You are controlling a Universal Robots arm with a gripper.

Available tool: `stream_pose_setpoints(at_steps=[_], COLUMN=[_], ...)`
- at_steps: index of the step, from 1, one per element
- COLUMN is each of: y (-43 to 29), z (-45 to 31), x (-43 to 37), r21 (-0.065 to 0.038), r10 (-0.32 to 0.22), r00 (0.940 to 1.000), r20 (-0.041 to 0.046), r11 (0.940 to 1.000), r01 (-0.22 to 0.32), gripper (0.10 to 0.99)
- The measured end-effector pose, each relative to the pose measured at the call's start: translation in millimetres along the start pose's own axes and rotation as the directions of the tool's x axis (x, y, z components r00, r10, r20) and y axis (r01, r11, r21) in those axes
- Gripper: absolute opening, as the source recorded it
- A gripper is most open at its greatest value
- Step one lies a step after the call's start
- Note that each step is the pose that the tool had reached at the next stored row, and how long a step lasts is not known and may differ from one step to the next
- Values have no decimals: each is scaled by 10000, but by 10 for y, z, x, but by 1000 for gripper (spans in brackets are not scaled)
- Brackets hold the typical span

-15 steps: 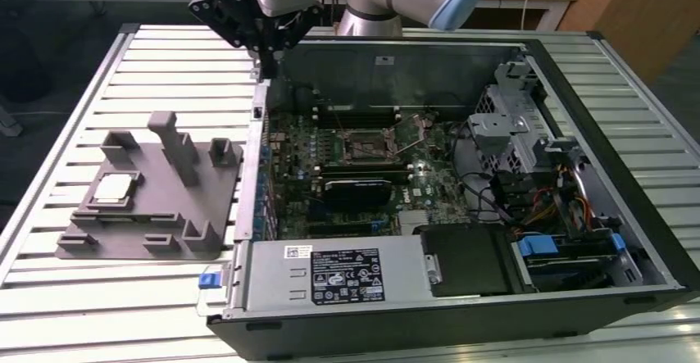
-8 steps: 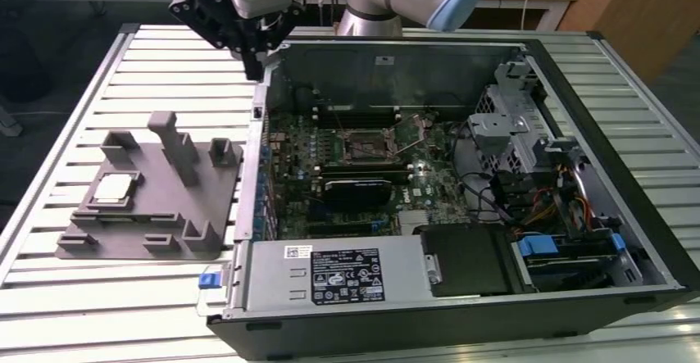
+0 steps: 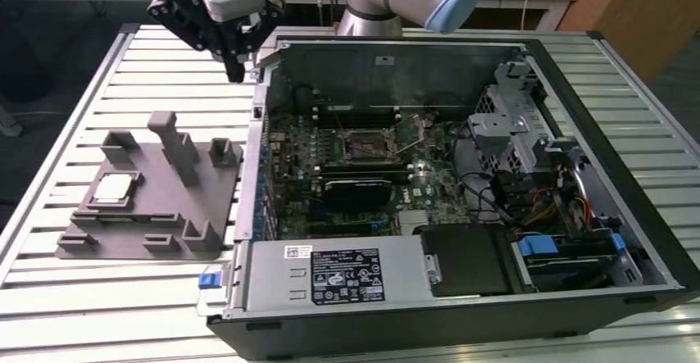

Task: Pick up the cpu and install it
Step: 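Reach for the cpu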

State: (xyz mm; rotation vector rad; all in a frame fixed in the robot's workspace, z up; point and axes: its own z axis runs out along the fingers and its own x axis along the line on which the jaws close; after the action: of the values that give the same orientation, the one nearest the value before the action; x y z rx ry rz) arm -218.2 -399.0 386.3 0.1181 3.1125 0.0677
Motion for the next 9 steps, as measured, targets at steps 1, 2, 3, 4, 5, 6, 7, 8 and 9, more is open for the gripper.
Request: stream_pose_setpoints(at_steps=[1,2,3,4,5,6,7,8,9], y=[-2,-4,-6,-7,-9,-11,-14,-16,-18], z=[4,9,15,21,27,34,41,49,56], x=[23,46,67,88,110,133,156,179,202], r21=[1,0,0,1,2,1,1,1,0], r10=[1,2,2,2,2,1,1,1,0], r00=[10000,10000,10000,10000,10000,10000,10000,10000,10000], r20=[0,0,0,-1,-1,-1,-1,0,-1], r11=[10000,10000,10000,10000,10000,10000,10000,10000,10000], r01=[-1,-2,-2,-2,-2,-1,-1,-1,0], gripper=[106,106,106,106,106,106,106,106,106])
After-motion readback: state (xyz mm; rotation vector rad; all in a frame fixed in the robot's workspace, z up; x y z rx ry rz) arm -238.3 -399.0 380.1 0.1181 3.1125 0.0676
